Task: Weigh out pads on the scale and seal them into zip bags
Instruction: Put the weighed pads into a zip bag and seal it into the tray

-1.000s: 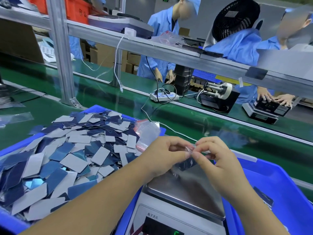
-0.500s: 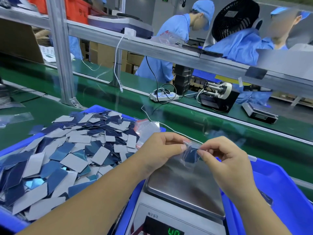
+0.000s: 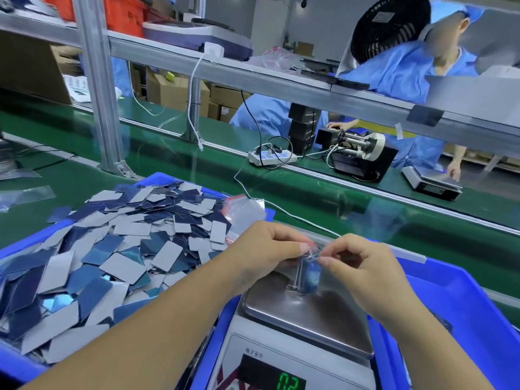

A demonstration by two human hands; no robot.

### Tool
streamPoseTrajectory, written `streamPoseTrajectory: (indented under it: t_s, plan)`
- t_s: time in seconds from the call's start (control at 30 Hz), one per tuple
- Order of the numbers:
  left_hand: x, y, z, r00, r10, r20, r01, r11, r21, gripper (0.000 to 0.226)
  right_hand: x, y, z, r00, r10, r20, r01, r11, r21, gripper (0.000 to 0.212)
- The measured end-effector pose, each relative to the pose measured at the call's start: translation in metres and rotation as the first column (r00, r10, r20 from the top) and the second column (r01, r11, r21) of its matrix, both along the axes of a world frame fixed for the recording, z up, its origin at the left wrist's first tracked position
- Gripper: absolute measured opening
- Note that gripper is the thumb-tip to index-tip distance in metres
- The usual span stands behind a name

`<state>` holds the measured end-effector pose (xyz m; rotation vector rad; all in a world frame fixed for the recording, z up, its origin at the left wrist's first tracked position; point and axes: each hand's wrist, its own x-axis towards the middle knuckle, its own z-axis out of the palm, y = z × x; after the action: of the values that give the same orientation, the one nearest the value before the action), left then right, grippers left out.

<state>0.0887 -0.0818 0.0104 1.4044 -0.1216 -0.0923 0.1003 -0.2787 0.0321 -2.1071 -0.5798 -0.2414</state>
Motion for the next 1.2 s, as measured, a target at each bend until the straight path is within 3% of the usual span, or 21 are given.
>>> streamPoseTrajectory:
  t_s: [0.1,0.2,0.37,0.53,1.0,1.2]
  plan:
    - [0.0,-0.003,0.001,0.999,0.028,0.017,-0.028,0.999,-0.016,0.016,0.001,-0.001,0.001,1.0,-0.006,-0.009,0.007,0.996,0.09,0.025]
    - [0.001,-0.003,-0.001,0.998,0.054,-0.014,-0.055,0.997,-0.05,0.015,0.003,0.0,-0.001,0.999,-0.012,-0.041,0.014,0.999,0.05,0.026]
    - [0.002,-0.001,-0.001,0.998,0.039,-0.041,-0.042,0.996,-0.078,0.007,0.002,0.0,0.0,0.989,0.039,-0.145,0.004,0.959,0.283,0.032]
    - [0.004,-0.001,-0.001,0.996,0.058,-0.063,-0.061,0.997,-0.056,0.008,0.005,-0.001,-0.001,0.957,0.075,-0.278,0.044,0.916,0.399,0.033]
    - [0.003,0.006,0.003,0.994,-0.033,-0.108,0.016,0.988,-0.155,0.011,0.007,0.002,-0.004,0.921,0.212,-0.328,0.021,0.812,0.583,0.034]
    - [0.003,0.005,0.001,0.995,-0.038,-0.087,0.027,0.991,-0.13,0.021,0.002,0.01,-0.007,0.909,0.243,-0.339,-0.01,0.826,0.563,0.027]
